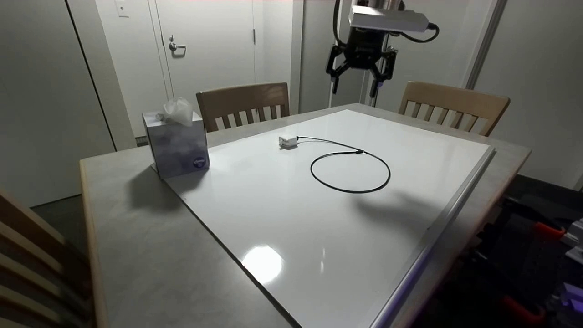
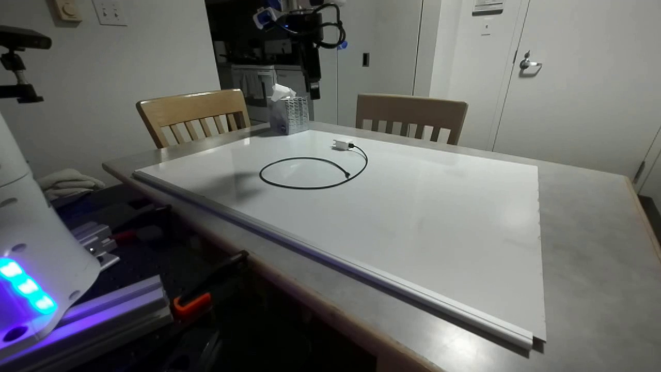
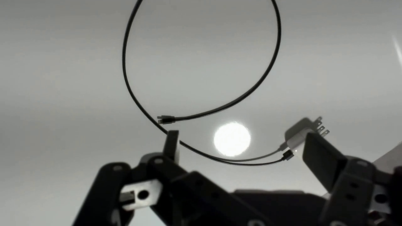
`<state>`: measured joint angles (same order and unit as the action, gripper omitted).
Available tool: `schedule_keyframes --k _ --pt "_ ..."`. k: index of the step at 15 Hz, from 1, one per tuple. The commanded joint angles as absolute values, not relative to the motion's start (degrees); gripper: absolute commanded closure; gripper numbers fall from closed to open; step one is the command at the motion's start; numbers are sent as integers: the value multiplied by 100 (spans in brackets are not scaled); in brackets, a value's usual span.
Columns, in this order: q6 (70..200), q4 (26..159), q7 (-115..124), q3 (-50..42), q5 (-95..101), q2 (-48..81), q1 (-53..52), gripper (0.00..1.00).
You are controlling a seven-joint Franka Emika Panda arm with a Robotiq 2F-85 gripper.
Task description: Unwind the charger cable and stretch it along the board
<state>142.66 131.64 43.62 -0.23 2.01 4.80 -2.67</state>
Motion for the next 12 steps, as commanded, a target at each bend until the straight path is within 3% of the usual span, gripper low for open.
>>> schedule_keyframes --k 1,6,12 --pt "14089 12582 5151 -75 697 929 -365 0" --pt "13814 11812 5615 -149 659 1586 -401 0" --pt "14471 10936 5362 -153 44 2481 -312 0"
